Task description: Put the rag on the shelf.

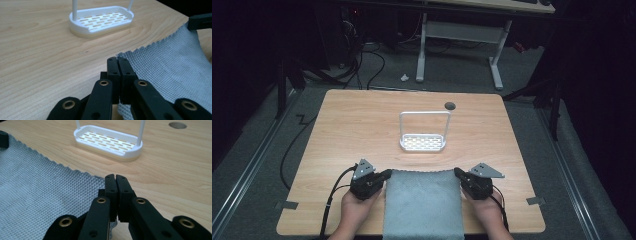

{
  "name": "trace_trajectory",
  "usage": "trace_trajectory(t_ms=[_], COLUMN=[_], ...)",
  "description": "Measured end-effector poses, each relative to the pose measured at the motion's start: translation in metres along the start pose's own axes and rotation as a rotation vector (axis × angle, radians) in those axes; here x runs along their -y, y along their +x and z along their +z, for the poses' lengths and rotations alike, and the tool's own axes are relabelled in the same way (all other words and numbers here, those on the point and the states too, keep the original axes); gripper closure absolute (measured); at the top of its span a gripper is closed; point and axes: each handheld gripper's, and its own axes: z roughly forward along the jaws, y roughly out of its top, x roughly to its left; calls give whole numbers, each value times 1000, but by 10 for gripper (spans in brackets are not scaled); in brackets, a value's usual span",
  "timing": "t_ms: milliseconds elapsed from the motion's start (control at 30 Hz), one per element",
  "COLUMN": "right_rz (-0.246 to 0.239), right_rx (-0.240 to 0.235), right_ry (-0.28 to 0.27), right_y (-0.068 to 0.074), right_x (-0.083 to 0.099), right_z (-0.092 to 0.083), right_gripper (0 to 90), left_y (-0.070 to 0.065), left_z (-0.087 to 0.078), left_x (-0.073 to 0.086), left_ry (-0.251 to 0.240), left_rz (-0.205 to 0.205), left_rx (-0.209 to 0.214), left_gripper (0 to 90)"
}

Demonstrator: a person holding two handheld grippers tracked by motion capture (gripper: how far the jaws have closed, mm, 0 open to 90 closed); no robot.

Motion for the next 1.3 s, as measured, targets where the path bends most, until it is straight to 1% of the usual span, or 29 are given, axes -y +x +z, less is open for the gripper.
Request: trace_trajectory(t_ms=[100,167,233,300,433,467,533,633,733,767,800,867,933,967,1000,1133,1167,1200,1233,1267,1300], right_rz=[-1,-1,-14,-15,-21,-29,-23,-24,-22,-22,-23,-25,-21,-16,-21,-23,-23,-25,-22,-32,-32], right_rx=[-2,-5,0,1,4,8,4,12,8,13,14,17,20,17,23,30,29,29,29,29,29], right_ry=[-24,-40,-53,-70,-100,-106,-123,-146,-179,-186,-196,-207,-220,-228,-234,-255,-258,-261,-262,-270,-275], right_y=[1,3,5,6,7,6,4,2,-2,-3,-4,-6,-8,-9,-10,-12,-13,-14,-13,-14,-13], right_x=[-3,-4,-7,-9,-17,-19,-25,-34,-43,-46,-49,-54,-59,-61,-63,-72,-75,-78,-80,-83,-86], right_z=[-5,-8,-12,-15,-21,-22,-25,-30,-36,-38,-39,-41,-43,-43,-44,-46,-47,-47,-48,-48,-49], right_gripper=[895,895,895,896,896,896,895,896,897,897,896,897,897,897,897,897,897,897,898,898,898], left_y=[-1,-3,-4,-5,-6,-6,-7,-9,-12,-13,-14,-15,-16,-16,-17,-17,-16,-16,-17,-17,-16], left_z=[-4,-8,-11,-15,-20,-21,-23,-25,-25,-26,-25,-26,-26,-26,-26,-28,-28,-30,-30,-31,-33], left_x=[-3,-6,-9,-13,-22,-25,-30,-38,-47,-51,-55,-61,-68,-72,-75,-87,-90,-93,-95,-98,-101], left_ry=[-16,-33,-51,-68,-91,-98,-112,-132,-156,-162,-173,-184,-201,-208,-217,-238,-244,-252,-258,-261,-269], left_rz=[-2,0,-2,-4,20,20,26,31,49,55,54,66,65,71,80,90,90,99,97,103,108], left_rx=[10,10,12,6,-2,-1,1,8,8,2,6,-5,2,0,-9,-10,-12,-21,-17,-21,-28], left_gripper=[885,886,886,886,886,886,886,886,887,886,886,886,886,886,886,886,886,886,886,887,886])
